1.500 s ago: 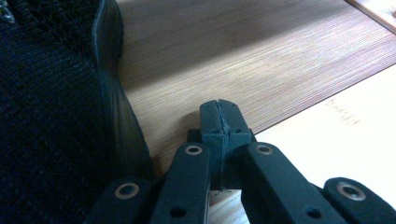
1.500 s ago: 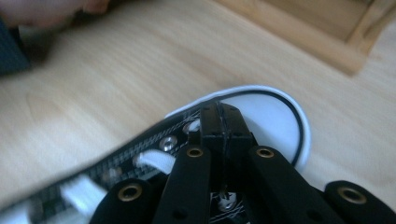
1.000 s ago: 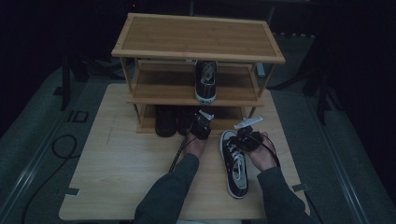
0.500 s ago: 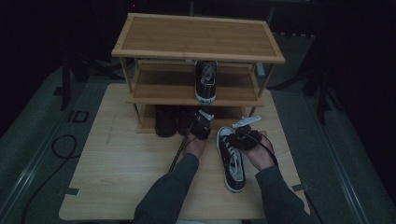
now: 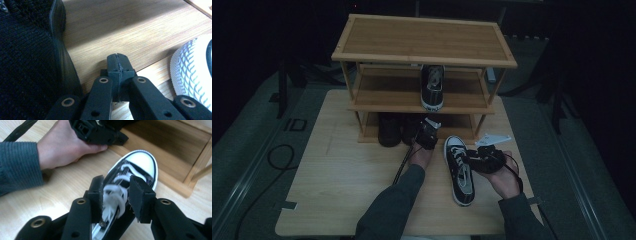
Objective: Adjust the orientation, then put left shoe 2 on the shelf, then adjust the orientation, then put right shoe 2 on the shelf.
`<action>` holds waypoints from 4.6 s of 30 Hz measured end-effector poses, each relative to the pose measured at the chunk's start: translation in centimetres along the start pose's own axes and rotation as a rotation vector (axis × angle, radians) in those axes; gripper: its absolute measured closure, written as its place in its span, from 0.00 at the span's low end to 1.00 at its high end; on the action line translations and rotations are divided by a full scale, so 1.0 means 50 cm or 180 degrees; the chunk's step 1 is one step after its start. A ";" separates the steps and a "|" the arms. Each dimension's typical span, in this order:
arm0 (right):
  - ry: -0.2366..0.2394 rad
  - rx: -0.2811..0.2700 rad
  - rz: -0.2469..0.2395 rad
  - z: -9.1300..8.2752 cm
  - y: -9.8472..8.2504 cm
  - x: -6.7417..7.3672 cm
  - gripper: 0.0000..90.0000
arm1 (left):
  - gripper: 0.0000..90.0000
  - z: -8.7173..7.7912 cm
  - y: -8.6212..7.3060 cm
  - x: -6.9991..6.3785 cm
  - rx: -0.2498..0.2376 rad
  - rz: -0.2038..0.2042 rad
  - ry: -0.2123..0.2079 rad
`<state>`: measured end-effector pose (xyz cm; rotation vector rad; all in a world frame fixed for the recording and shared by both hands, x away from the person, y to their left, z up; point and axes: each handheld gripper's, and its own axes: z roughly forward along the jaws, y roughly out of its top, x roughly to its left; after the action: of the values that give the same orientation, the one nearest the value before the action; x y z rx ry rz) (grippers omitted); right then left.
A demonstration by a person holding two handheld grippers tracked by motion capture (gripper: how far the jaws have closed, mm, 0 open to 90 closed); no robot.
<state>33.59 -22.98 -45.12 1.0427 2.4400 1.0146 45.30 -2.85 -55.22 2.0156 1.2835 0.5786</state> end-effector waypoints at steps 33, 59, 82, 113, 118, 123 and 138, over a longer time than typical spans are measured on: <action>-0.0086 0.0239 0.0229 -0.019 -0.092 0.013 0.67 | 1.00 0.000 0.000 0.000 0.0000 -0.0005 0.0004; -0.0556 0.0614 0.0059 0.030 -0.063 -0.005 0.83 | 1.00 0.000 0.001 0.000 -0.0002 -0.0002 -0.0005; -0.0238 0.0568 0.0277 0.045 -0.062 -0.030 0.98 | 1.00 0.000 -0.001 0.000 -0.0016 -0.0019 -0.0001; -0.0134 0.0460 0.0226 -0.009 -0.048 -0.060 0.98 | 1.00 0.000 -0.001 0.000 -0.0017 -0.0016 -0.0003; -0.0111 0.0452 0.0207 -0.011 -0.045 -0.060 0.98 | 1.00 0.000 -0.001 0.000 -0.0016 -0.0015 -0.0004; -0.0095 0.0435 0.0190 -0.017 -0.040 -0.062 0.98 | 1.00 0.000 -0.001 0.000 -0.0016 -0.0016 -0.0004; -0.0043 0.0434 0.0048 -0.030 -0.021 -0.066 0.98 | 1.00 0.000 0.000 0.000 -0.0014 -0.0027 -0.0010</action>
<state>34.57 -26.59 -44.83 1.1085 2.5235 0.8529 45.31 -2.84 -55.25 2.0058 1.2874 0.5733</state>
